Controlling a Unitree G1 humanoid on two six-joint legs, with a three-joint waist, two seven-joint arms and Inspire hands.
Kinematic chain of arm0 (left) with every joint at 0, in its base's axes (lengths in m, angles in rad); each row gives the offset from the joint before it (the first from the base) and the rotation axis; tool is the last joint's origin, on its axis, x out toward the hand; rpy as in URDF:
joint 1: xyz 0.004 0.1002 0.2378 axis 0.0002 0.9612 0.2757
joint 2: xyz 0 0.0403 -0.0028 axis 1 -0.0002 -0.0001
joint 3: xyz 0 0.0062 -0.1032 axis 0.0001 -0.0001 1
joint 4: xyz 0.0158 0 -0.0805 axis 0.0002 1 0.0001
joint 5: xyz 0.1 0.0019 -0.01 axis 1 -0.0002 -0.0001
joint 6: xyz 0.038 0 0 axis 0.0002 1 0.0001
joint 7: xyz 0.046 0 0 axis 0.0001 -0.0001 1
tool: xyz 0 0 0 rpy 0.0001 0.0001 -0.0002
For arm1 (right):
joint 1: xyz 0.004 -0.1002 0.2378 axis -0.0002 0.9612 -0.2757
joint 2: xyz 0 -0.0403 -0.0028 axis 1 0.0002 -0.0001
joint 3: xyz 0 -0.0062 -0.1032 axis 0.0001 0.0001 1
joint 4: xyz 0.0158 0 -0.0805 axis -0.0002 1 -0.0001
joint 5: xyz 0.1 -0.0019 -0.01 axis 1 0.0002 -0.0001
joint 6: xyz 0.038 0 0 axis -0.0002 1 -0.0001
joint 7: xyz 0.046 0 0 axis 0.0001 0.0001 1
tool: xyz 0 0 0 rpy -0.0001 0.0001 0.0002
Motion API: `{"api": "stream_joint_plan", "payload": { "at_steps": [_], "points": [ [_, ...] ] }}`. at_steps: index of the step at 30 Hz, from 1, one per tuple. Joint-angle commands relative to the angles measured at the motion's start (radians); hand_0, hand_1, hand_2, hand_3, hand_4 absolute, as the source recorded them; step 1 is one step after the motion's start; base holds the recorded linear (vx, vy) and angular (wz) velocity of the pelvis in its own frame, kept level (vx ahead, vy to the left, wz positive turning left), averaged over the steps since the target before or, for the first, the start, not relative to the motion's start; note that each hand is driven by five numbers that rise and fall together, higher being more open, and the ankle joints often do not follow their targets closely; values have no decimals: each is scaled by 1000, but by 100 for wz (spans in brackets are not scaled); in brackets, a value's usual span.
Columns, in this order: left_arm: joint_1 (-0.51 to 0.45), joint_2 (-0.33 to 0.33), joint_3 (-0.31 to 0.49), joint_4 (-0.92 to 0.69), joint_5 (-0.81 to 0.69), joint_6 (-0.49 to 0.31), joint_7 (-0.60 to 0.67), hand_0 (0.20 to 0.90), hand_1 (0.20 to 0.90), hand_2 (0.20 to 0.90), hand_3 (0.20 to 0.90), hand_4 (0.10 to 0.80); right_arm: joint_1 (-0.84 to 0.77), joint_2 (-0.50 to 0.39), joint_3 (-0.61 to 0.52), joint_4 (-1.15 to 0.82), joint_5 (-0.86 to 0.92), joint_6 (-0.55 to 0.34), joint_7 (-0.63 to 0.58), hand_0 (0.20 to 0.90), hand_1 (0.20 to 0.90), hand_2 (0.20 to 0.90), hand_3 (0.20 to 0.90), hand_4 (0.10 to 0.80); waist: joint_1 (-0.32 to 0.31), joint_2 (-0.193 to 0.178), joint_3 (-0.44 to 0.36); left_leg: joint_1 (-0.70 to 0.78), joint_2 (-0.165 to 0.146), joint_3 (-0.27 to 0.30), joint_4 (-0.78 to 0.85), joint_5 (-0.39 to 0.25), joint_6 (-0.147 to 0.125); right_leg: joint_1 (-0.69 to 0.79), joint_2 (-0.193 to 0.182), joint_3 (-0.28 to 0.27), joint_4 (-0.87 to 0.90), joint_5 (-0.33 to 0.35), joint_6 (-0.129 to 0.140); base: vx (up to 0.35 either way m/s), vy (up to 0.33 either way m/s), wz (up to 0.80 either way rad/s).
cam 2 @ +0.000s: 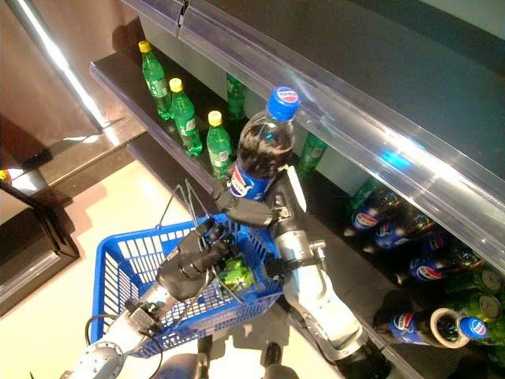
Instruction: Pick up the drink and place into the basket.
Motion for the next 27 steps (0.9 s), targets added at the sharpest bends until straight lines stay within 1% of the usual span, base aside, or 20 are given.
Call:
{"api": "stream_joint_plan", "payload": {
  "at_steps": [1, 3, 4, 5, 8, 13, 17, 21, 24, 27],
  "points": [
    [-170, -126, -36, -295, -10, -91, -270, 300, 300, 300, 200, 100, -115, 81, 60, -43, 4, -68, 32, 300, 300, 300, 200, 100, 8, -9, -254, 4, 68, -47, 165, -112, -62, -70, -118, -34, 93, 75, 45, 74, -6, 5],
    [-184, -140, -65, -298, -14, -90, -277, 300, 300, 300, 200, 100, -110, 108, 97, 23, 15, -48, 26, 300, 300, 300, 200, 100, 13, -13, -246, -1, 66, -50, 186, -117, -63, -65, -118, -43, 102, 72, 41, 71, -3, 7],
    [-184, -140, -67, -298, -14, -90, -278, 300, 300, 300, 200, 100, -109, 109, 100, 28, 9, -52, 24, 300, 300, 300, 200, 100, 13, -13, -246, -2, 66, -50, 188, -118, -63, -65, -118, -44, 102, 71, 41, 72, 5, 13],
    [-181, -148, -82, -302, -20, -87, -279, 300, 300, 300, 200, 100, -100, 123, 124, 65, 1, -31, 12, 300, 300, 300, 200, 100, 16, -13, -239, -7, 65, -48, 206, -122, -65, -64, -119, -49, 111, 68, 38, 69, 8, 16],
    [-174, -161, -97, -297, -21, -78, -294, 300, 300, 300, 200, 100, -78, 147, 153, 136, 22, -12, -9, 300, 300, 300, 200, 100, 22, -13, -225, -17, 63, -47, 234, -129, -66, -60, -121, -57, 126, 62, 35, 65, 18, 11],
    [-138, -170, -105, -300, -1, -65, -332, 300, 300, 300, 200, 100, -35, 180, 172, 270, 30, -29, -61, 300, 300, 300, 200, 100, 33, -5, -209, -23, 62, -47, 255, -134, -63, -55, -126, -60, 139, 58, 38, 60, 29, 6],
    [-115, -178, -105, -303, 13, -60, -338, 300, 300, 300, 200, 100, 0, 191, 164, 322, 8, -44, -120, 300, 300, 300, 200, 100, 32, 1, -203, -27, 62, -42, 261, -135, -60, -58, -131, -58, 144, 57, 42, 18, 15, 2],
    [-89, -183, -99, -308, 28, -51, -347, 300, 300, 300, 200, 100, 34, 208, 126, 362, -50, -78, -212, 300, 300, 300, 200, 100, 32, 10, -194, -33, 62, -42, 266, -133, -57, -60, -135, -57, 147, 60, 46, 0, 0, 0],
    [-71, -184, -94, -309, 35, -47, -359, 300, 300, 300, 200, 100, 46, 216, 98, 367, -68, -94, -246, 300, 300, 300, 200, 100, 31, 16, -190, -34, 62, -42, 268, -134, -56, -61, -138, -56, 147, 61, 48, 0, 0, 0],
    [-63, -186, -93, -306, 34, -40, -372, 300, 300, 300, 200, 100, 52, 221, 86, 375, -67, -81, -224, 300, 300, 300, 200, 100, 31, 18, -189, -36, 64, -43, 270, -133, -56, -63, -139, -55, 148, 62, 50, 0, 0, 0]
  ]
}}
